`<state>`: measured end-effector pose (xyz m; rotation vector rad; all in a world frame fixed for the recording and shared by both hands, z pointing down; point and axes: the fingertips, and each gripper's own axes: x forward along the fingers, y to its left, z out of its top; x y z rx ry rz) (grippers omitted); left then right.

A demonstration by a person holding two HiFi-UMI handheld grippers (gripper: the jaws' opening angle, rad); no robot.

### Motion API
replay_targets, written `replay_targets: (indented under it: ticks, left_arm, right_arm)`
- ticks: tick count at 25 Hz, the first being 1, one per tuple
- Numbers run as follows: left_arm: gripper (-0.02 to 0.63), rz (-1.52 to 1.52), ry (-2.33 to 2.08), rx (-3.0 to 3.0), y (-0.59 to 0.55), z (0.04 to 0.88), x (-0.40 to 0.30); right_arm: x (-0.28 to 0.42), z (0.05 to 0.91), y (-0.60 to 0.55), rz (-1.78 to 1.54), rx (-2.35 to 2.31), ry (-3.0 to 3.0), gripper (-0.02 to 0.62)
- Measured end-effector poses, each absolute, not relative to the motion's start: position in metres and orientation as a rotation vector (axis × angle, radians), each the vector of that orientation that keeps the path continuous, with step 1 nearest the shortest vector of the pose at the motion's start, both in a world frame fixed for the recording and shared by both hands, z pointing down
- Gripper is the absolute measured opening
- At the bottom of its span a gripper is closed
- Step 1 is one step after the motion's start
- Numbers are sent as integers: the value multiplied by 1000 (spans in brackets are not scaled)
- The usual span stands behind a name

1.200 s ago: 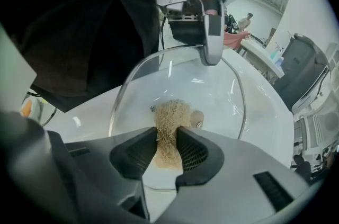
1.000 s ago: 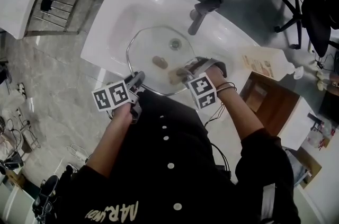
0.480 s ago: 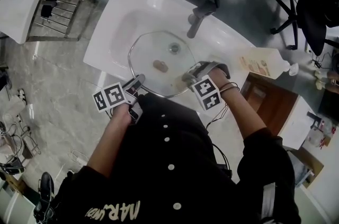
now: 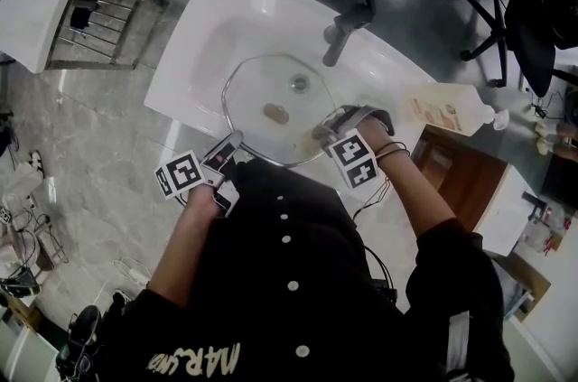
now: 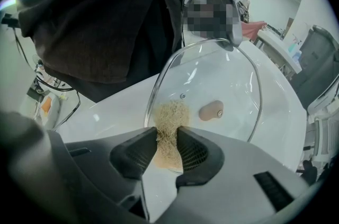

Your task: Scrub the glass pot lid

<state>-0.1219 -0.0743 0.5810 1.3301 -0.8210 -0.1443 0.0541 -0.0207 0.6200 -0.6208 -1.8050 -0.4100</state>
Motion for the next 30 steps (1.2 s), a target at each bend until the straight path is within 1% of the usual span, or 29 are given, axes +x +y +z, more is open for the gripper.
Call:
replay_targets:
  ticks: [5, 11, 13, 16, 21, 30]
  left_arm:
    - [93, -159, -842, 1317, -73, 584, -125]
    - [92, -121, -870, 1361, -74, 585, -129]
    - [92, -166, -854, 1327, -74, 584, -126]
    - [92, -168, -854, 1327, -75, 582, -125]
    - [92, -150, -854, 1324, -73, 585, -127]
    - [92, -143, -836, 1315, -73, 587, -126]
  right_arm:
    - [36, 616, -37, -469, -531, -1857, 130]
    - [-62, 604, -91, -606, -253, -2019, 130]
    - [-93, 599, -107, -641, -182, -2061, 132]
    - [-119, 601, -114, -661, -168, -2079, 130]
    - [-120, 608, -105, -676, -226, -2063, 130]
    - [-100, 607, -80, -652, -336, -2042, 129]
